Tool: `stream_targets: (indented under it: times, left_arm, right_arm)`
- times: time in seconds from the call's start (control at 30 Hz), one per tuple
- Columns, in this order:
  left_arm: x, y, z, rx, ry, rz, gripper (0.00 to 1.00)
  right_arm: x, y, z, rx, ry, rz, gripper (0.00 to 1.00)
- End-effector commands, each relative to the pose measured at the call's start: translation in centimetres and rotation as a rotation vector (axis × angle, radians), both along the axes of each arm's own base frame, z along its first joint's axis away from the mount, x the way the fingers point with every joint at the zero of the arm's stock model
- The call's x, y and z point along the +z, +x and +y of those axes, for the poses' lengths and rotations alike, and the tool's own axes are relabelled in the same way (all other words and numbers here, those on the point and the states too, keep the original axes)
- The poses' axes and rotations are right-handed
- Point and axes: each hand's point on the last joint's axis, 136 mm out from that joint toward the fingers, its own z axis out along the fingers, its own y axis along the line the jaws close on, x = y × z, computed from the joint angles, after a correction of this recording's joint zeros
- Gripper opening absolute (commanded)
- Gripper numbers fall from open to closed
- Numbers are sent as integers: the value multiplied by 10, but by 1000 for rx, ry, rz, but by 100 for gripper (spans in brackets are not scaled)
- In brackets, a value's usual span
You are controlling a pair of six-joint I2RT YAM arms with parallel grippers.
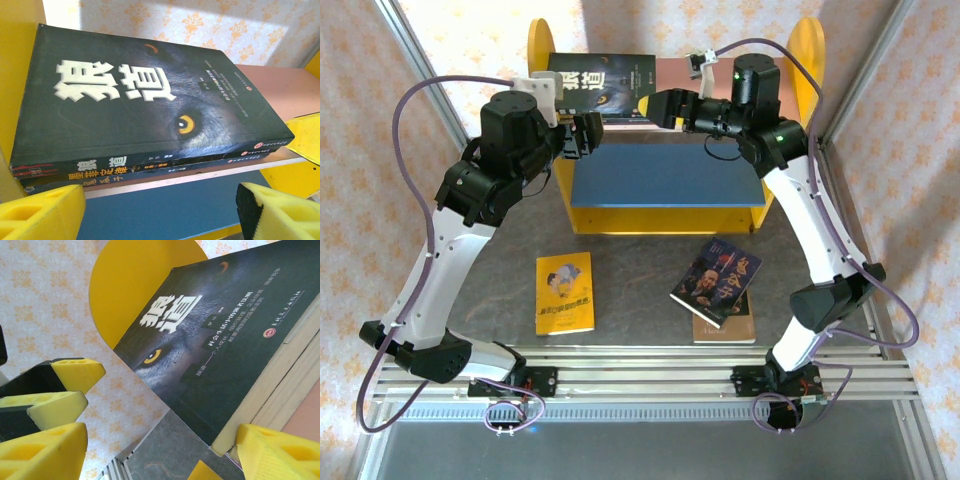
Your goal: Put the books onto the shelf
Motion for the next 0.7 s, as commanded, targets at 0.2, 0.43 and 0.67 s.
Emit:
stream_targets:
  times: [0.2,0.43,0.67]
  left_arm:
    - [9,-7,7,1,9,-20,80]
    - [8,-7,7,-1,12,-20,80]
    - [8,-7,7,3,16,-19,80]
  right_arm:
    - [10,-4,11,41,11,-47,78]
    - [10,-1,13,45,12,-42,78]
    - [8,0,13,44,8,-38,78]
